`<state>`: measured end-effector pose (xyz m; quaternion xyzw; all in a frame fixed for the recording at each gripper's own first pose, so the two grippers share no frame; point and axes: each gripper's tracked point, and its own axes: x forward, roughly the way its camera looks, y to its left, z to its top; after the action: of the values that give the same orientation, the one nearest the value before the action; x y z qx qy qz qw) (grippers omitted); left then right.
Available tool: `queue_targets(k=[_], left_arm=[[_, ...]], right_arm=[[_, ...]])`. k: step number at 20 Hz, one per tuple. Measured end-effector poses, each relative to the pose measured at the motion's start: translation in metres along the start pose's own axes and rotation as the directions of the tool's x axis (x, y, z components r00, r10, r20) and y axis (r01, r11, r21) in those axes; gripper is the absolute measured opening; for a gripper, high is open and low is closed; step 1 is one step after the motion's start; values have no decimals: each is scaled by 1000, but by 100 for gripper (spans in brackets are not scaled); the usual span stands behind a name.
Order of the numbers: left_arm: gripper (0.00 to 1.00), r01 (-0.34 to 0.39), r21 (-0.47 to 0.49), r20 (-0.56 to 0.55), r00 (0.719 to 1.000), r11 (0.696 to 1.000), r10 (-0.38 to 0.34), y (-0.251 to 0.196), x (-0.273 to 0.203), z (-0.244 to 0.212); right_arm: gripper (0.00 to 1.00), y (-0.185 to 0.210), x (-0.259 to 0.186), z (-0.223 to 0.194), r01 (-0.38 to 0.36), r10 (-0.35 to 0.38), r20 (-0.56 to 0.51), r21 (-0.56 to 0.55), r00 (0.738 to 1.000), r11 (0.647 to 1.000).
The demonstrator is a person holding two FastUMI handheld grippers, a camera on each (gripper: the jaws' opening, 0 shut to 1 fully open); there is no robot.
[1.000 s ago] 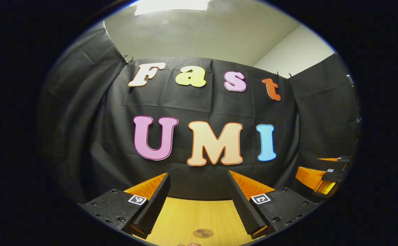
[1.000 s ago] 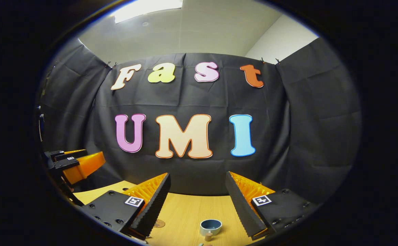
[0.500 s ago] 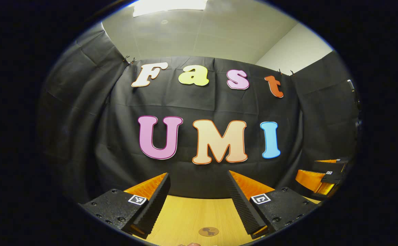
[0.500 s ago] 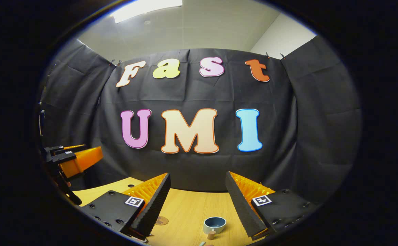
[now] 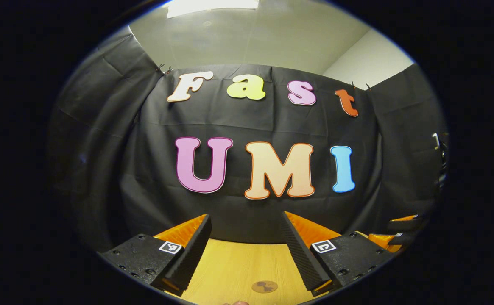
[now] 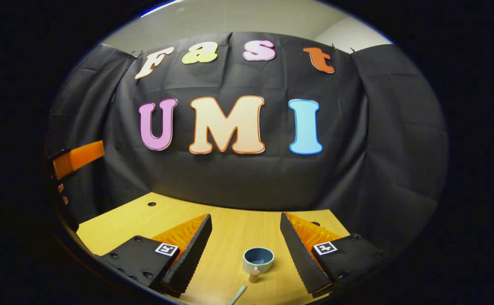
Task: Put the toothbrush and toothpaste on the desktop into the cup, then pick up the cup and place it on the coaster on the desktop.
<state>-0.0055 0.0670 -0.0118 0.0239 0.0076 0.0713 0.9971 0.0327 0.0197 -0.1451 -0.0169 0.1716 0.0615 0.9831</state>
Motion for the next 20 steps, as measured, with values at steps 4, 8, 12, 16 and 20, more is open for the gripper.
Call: queue_targets(k=[4,8,12,16,20], left_arm=[[95,-20,-1,-26,999,1000,20,10,6,-12],[95,-29,11,-60,998,1000,30,17,8,-21],[95,-57,18,-89,994,998,58,29,5,-30],[95,-86,31,-116,989,996,89,41,3,-37],[95,-116,32,-146,982,993,120,51,2,-47]], right_arm=[[100,-5,18,-48,6,-4,-132,15,991,1000],[100,-5,24,-96,2,-3,-261,-3,965,1000],[100,-10,31,-135,14,-19,-349,-18,937,1000],[100,-14,34,-166,33,-37,-433,-15,901,999],[99,-20,34,-194,42,-62,-509,-52,859,998]])
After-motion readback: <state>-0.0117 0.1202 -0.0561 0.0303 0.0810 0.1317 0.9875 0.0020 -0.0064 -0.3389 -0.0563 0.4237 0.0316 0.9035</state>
